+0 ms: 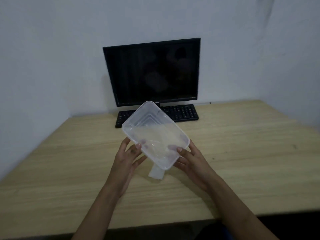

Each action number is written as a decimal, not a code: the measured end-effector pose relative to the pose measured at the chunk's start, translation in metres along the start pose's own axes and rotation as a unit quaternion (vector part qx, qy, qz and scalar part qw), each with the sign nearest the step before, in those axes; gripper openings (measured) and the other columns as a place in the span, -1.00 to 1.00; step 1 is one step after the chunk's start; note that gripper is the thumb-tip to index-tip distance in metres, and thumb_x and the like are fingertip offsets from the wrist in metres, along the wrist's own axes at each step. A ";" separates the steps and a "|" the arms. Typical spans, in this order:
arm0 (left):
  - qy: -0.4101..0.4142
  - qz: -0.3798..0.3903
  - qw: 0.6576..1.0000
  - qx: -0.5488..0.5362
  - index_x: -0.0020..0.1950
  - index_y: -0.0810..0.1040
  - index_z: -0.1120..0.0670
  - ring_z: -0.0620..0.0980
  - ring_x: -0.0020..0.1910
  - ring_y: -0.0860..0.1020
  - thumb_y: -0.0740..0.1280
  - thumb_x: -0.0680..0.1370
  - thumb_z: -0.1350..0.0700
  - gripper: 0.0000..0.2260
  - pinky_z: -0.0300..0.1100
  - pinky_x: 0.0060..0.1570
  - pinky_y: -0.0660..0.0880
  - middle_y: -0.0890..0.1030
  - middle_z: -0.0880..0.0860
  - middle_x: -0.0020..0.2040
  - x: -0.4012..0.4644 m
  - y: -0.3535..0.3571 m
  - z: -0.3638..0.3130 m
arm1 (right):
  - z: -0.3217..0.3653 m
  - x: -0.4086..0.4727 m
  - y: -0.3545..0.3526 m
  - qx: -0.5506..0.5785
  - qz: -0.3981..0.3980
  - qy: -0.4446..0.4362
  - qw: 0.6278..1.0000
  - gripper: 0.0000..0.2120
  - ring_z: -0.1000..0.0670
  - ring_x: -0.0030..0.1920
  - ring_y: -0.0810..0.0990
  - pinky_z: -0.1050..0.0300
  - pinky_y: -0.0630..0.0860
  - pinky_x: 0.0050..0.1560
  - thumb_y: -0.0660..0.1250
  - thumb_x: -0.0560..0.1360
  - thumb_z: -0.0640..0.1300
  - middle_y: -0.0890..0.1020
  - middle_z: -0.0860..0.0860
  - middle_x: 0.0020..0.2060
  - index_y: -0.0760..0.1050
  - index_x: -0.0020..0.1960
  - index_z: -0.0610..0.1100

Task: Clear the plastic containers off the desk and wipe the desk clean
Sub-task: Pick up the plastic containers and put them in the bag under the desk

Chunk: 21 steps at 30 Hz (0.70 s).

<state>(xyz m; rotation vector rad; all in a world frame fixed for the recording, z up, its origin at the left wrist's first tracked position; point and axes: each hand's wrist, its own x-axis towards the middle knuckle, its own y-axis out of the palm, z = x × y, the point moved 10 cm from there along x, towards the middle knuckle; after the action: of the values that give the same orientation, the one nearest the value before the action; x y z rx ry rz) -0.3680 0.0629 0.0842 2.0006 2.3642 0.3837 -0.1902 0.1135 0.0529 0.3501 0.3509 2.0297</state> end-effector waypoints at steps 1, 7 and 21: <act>0.002 0.017 1.000 0.015 0.37 0.39 0.02 0.04 0.22 0.57 0.41 0.52 0.00 -0.54 0.07 0.24 0.45 0.62 0.06 0.21 -0.003 0.010 0.000 | 0.008 -0.011 -0.008 0.005 -0.029 -0.012 0.999 -0.49 -0.20 0.16 0.60 -0.09 0.54 0.09 0.37 0.47 -0.08 0.61 -0.11 0.19 0.35 0.39 0.05; 0.022 0.096 0.990 0.101 0.39 0.39 -0.05 -0.02 0.16 0.60 0.42 0.37 -0.16 -0.39 -0.08 0.12 0.51 0.62 0.00 0.17 -0.026 0.068 -0.007 | 0.041 -0.076 -0.056 0.007 -0.178 -0.065 0.982 -0.70 -0.08 0.11 0.64 -0.13 0.58 0.09 0.19 0.58 0.05 0.63 0.01 0.16 0.39 0.30 0.21; 0.059 0.271 0.938 0.207 0.42 0.34 -0.14 -0.16 0.12 0.59 0.36 0.55 0.09 -0.53 -0.28 0.09 0.51 0.59 -0.15 0.17 -0.094 0.243 0.010 | 0.084 -0.244 -0.183 0.090 -0.373 -0.128 0.915 -0.66 -0.13 0.00 0.66 -0.02 0.63 -0.04 0.19 0.61 0.05 0.64 -0.15 0.09 0.43 0.36 0.05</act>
<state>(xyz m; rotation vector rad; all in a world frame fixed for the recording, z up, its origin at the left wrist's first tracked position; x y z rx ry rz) -0.1145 0.0092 0.1096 2.9006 2.0392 -0.0030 0.0999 -0.0119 0.0346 0.4992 0.4287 1.1878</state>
